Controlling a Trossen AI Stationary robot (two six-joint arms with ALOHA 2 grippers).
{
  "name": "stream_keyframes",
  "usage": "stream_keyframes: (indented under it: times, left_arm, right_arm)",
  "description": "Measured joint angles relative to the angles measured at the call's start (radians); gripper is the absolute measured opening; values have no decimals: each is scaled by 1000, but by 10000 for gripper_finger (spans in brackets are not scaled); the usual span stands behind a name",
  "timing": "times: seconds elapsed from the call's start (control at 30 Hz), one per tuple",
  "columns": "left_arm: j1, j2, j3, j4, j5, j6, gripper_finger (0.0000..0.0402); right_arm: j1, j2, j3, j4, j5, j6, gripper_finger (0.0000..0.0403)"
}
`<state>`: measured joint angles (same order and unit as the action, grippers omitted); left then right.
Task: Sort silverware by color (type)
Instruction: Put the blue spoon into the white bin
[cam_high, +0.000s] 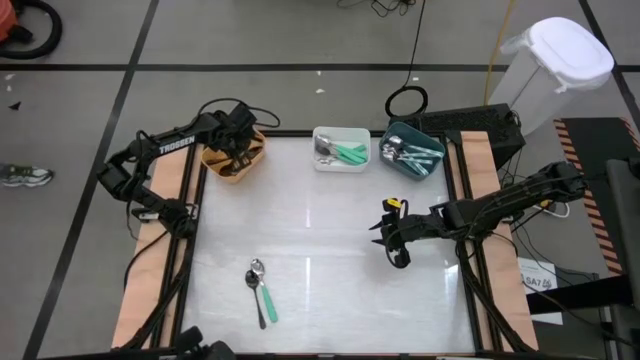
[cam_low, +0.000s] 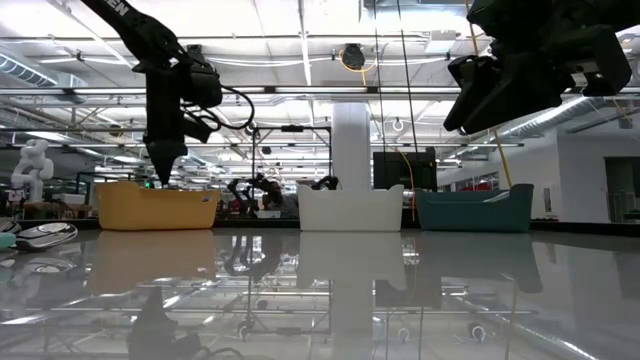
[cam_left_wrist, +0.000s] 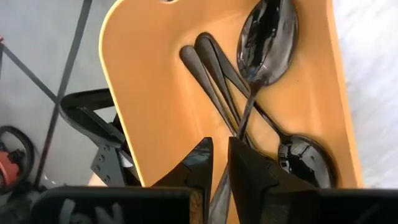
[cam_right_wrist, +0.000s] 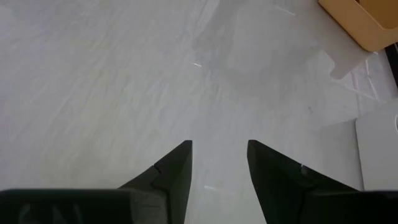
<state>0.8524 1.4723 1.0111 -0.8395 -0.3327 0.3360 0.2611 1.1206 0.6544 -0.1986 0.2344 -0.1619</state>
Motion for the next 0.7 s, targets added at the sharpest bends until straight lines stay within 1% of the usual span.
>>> stream_keyframes:
  times: [0.2,0.27,0.37,0.5,0.7]
  left_arm:
    - [-17,0,0,-6,54,-111,53]
    - [-36,0,0,-18,77,-141,53]
    - [-83,0,0,-54,80,-198,53]
    - [-189,0,0,-101,81,-285,53]
    - [-412,0,0,-105,60,-420,53]
  right_arm:
    - [0,0,0,0,0,0,148]
    - [0,0,0,0,0,0,148]
    - [0,0,0,0,0,0,148]
    - [0,0,0,0,0,0,148]
    - [0,0,0,0,0,0,148]
